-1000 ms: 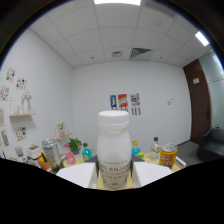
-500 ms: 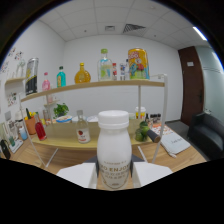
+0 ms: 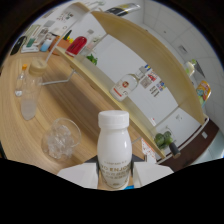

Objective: Make me a cup of Mount Fuji.

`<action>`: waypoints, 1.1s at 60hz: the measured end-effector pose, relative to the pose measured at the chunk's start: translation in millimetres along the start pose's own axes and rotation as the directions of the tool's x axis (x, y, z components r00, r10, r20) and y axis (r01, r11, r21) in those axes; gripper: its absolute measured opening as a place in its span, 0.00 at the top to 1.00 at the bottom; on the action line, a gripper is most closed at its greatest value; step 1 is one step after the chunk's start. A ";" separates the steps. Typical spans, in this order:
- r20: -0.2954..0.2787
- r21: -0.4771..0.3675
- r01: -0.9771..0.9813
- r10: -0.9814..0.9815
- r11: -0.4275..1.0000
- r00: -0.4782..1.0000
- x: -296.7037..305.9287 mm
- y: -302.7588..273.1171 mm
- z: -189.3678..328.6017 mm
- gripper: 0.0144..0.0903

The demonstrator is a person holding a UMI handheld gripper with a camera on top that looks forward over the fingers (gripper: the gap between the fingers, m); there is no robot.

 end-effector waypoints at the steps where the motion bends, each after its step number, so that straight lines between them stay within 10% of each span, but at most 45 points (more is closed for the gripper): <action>1: -0.005 -0.006 0.043 -0.043 0.999 0.999 0.3 0.1 1.0 0.56; 41: -0.106 -0.169 0.895 -0.910 0.413 0.400 29.5 -21.9 3.0 0.56; 54: -0.111 -0.159 0.875 -0.889 0.458 0.445 33.7 -29.9 -4.8 0.56; 66: -0.110 0.017 0.605 -0.600 0.796 0.792 26.8 -53.7 -22.5 0.55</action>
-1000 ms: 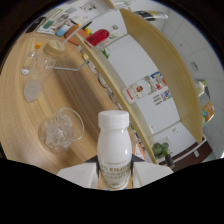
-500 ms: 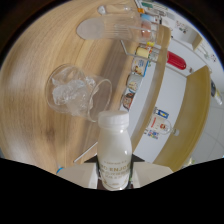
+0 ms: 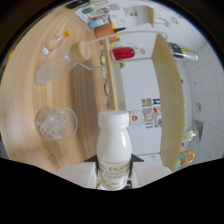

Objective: Make me a cup of Mount Fuji.

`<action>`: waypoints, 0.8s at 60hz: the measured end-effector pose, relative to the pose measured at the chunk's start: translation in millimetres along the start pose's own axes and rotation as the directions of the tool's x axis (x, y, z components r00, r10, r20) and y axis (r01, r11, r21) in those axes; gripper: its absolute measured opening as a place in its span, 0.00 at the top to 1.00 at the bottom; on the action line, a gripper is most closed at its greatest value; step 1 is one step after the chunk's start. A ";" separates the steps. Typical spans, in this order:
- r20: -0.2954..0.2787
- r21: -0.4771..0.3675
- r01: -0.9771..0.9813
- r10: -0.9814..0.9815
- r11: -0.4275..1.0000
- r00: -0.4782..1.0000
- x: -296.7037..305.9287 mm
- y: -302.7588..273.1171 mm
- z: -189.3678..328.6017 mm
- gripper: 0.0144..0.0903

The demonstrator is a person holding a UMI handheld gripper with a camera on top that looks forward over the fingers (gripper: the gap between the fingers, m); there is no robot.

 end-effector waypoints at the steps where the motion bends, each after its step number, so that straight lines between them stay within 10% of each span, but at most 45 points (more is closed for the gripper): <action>1: -0.004 0.014 -0.057 0.057 0.998 0.998 3.2 -2.4 -1.9 0.55; 12: 0.066 0.170 -0.645 0.644 0.745 0.762 30.3 -22.5 -22.2 0.55; 21: 0.174 0.124 -0.908 0.892 0.400 0.417 20.5 -13.5 -19.5 0.55; 48: 0.180 -0.091 -0.984 0.975 0.151 0.133 -77.5 33.9 48.2 0.55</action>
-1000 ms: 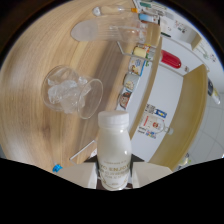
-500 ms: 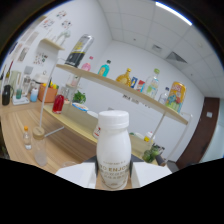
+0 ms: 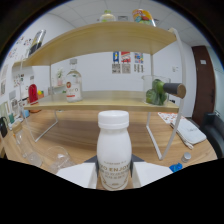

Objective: Make me a cup of Mount Fuji.

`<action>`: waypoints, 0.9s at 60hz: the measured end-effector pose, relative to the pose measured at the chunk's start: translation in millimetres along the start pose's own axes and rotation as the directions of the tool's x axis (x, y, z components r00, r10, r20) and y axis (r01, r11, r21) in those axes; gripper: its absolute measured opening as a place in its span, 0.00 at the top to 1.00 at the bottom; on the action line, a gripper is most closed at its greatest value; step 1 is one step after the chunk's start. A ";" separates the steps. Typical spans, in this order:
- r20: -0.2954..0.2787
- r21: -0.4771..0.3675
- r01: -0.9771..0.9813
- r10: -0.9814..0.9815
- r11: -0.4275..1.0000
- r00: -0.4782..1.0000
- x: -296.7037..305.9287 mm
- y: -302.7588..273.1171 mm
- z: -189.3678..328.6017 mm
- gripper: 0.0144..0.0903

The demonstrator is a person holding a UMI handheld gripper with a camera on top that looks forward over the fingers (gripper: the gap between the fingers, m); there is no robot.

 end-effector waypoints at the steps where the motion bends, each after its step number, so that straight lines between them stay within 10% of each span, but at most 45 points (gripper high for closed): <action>1: 0.002 -0.002 -0.001 0.001 1.000 1.000 0.6 1.2 0.5 0.55; 31: -0.014 -0.083 -0.027 0.025 0.996 1.000 11.0 28.8 -12.9 0.51; 40: -0.083 -0.102 -0.043 0.035 0.994 0.996 17.0 23.0 -30.3 0.06; 54: -0.181 -0.121 -0.065 0.042 0.991 0.983 0.6 -16.4 -95.6 0.07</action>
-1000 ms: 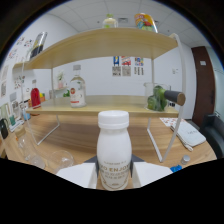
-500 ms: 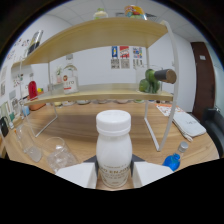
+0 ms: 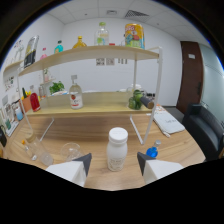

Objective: Make me a cup of Mount Fuji.

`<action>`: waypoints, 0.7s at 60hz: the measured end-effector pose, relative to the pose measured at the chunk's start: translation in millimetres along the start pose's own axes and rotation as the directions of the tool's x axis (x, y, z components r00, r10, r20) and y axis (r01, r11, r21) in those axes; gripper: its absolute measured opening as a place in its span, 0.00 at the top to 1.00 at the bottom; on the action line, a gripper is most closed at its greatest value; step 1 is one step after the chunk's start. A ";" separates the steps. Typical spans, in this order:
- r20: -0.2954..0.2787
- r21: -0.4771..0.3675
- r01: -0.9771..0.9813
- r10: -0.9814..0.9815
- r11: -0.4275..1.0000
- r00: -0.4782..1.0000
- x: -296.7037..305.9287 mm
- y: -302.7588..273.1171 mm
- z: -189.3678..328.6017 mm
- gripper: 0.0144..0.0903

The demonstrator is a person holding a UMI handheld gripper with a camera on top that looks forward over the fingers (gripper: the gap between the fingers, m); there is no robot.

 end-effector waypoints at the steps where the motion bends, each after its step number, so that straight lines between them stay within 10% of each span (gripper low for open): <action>1: -0.007 -0.004 0.000 0.000 1.000 1.000 -1.7 -1.2 -5.8 0.07; 42: -0.010 -0.040 0.054 -0.055 0.998 0.998 -109.4 -7.5 -115.2 0.05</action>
